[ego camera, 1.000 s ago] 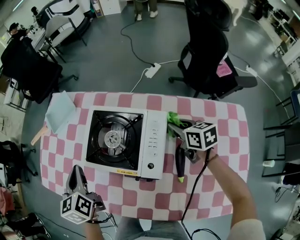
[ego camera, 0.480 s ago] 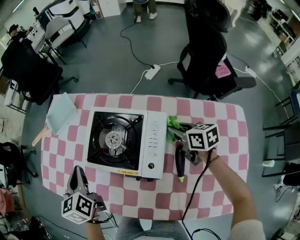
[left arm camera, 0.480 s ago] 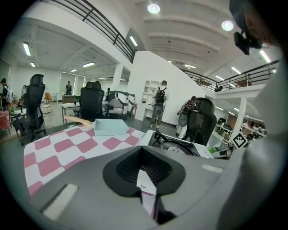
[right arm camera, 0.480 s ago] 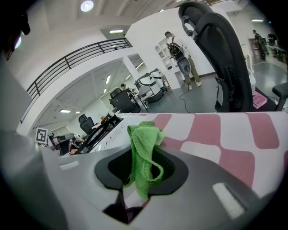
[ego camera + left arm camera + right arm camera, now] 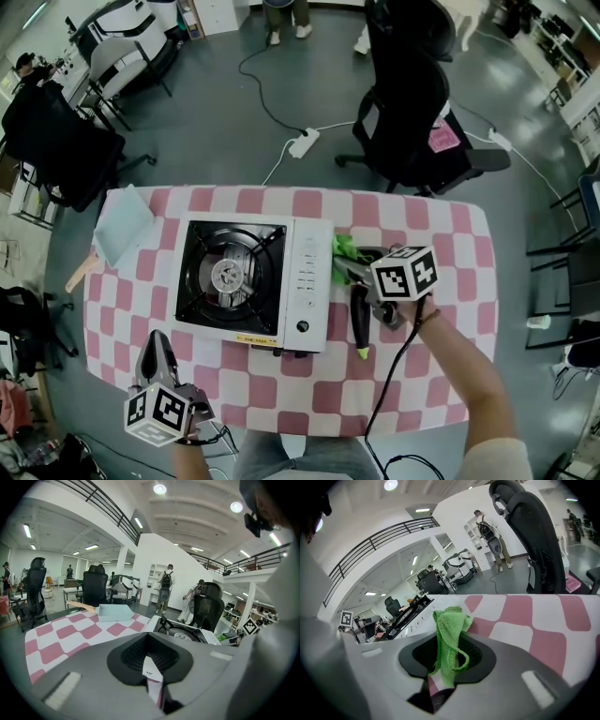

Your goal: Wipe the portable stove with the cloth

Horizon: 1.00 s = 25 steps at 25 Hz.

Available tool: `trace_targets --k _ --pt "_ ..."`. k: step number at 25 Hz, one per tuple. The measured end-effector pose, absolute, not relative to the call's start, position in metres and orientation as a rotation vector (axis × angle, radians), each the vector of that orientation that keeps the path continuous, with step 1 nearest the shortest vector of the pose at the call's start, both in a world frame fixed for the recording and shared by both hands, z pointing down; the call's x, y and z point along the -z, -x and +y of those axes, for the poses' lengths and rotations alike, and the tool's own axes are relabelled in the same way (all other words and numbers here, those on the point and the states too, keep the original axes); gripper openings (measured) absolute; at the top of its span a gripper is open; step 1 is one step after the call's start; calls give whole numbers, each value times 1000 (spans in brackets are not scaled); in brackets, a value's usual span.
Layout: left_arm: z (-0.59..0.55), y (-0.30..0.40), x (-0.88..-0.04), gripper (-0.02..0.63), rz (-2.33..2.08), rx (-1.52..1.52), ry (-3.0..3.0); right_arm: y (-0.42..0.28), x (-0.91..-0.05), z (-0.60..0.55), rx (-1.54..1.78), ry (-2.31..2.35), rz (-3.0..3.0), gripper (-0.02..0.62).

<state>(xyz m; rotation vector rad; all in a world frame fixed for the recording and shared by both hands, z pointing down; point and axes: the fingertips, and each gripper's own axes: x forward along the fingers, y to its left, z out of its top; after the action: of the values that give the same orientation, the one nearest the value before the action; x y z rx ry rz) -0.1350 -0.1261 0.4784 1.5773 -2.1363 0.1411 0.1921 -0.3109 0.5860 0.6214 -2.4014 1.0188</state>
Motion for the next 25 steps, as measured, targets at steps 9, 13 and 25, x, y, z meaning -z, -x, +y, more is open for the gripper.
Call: trace_targets --k 9,13,25 --pt "-122 132 -479 0 -2130 -137 -1589 -192 -586 -301 -951 -606 -2352 86" --pt "-120 133 -478 0 -2131 -134 -1589 -192 -587 -295 -911 -593 -2311 86" --pt "-109 141 -478 0 -2137 -114 -1577 -191 -587 -279 -982 -605 -2251 86"
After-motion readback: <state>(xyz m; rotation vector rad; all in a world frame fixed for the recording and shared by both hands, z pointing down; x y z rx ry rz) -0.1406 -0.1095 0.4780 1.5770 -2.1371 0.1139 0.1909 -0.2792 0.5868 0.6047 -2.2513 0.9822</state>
